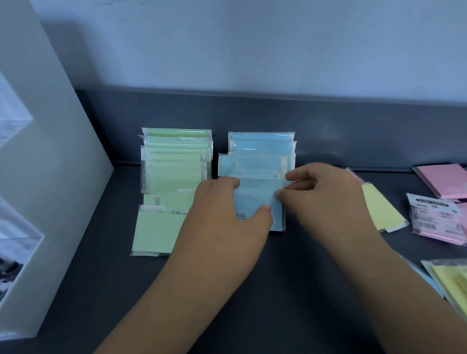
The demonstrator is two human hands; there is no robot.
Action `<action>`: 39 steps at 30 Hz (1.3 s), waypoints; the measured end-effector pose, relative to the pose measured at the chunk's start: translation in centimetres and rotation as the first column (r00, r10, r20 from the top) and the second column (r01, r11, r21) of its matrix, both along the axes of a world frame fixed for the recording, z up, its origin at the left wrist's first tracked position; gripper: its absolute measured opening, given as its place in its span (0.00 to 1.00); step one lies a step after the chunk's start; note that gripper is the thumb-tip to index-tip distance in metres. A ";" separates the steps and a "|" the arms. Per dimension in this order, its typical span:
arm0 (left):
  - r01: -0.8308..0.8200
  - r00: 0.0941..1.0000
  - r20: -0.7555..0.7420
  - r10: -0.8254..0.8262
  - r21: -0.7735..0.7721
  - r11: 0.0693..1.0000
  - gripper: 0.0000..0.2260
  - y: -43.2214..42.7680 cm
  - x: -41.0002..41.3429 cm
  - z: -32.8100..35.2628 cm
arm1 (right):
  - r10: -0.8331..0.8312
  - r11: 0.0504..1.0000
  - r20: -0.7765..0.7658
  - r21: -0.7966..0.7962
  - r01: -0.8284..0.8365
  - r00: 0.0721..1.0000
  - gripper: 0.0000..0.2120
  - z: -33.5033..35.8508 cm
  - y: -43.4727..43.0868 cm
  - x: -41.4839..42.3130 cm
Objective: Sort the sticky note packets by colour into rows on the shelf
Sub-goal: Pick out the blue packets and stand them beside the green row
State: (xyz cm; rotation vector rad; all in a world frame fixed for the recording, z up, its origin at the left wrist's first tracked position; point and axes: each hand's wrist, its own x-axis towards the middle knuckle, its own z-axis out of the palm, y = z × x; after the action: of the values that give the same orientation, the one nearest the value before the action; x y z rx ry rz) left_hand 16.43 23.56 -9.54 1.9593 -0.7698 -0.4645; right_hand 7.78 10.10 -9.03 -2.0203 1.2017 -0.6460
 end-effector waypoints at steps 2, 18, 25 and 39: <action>0.002 1.000 0.011 -0.002 -0.003 1.000 0.27 0.0 0.0 0.0 | -0.004 1.000 -0.012 0.000 0.004 1.000 0.12 0.1 0.0 0.1; -0.047 0.937 0.349 0.031 0.038 0.998 0.27 0.3 0.0 0.0 | 0.033 0.986 -0.096 -0.158 -0.048 0.995 0.19 1.2 0.6 -0.6; -0.233 0.907 0.361 0.217 -0.001 0.973 0.11 0.7 -0.1 1.4 | 0.228 0.883 -0.318 -0.331 -0.333 0.920 0.32 2.4 0.2 -3.6; -0.068 0.785 0.614 -0.081 0.215 0.974 0.27 -1.1 -5.3 1.7 | 0.246 0.835 -0.402 -0.374 -0.403 0.882 0.36 2.4 -5.8 -15.2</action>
State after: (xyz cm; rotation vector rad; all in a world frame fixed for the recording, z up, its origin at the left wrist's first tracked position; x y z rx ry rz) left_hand 11.13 22.42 -7.86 2.3583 -1.1752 0.1277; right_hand -7.43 4.33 -6.67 -2.7471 0.8943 -0.4348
